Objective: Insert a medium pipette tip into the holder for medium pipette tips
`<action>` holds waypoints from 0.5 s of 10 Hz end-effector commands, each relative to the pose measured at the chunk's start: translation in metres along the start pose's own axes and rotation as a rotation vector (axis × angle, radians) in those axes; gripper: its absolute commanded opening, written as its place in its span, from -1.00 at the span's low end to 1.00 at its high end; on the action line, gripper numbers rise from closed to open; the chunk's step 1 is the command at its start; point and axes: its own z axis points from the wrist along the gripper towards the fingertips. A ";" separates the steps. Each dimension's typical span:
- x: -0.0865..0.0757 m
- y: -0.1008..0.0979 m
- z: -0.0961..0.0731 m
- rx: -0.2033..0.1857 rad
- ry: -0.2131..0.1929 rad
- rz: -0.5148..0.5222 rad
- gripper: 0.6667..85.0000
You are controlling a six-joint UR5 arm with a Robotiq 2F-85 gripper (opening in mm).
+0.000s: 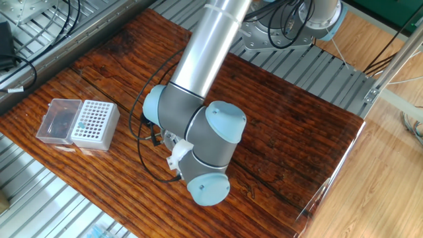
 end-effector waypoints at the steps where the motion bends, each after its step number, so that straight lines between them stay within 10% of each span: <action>1: -0.003 0.004 0.005 -0.004 -0.012 -0.002 -0.11; 5: -0.004 0.001 0.010 0.010 -0.018 0.000 -0.13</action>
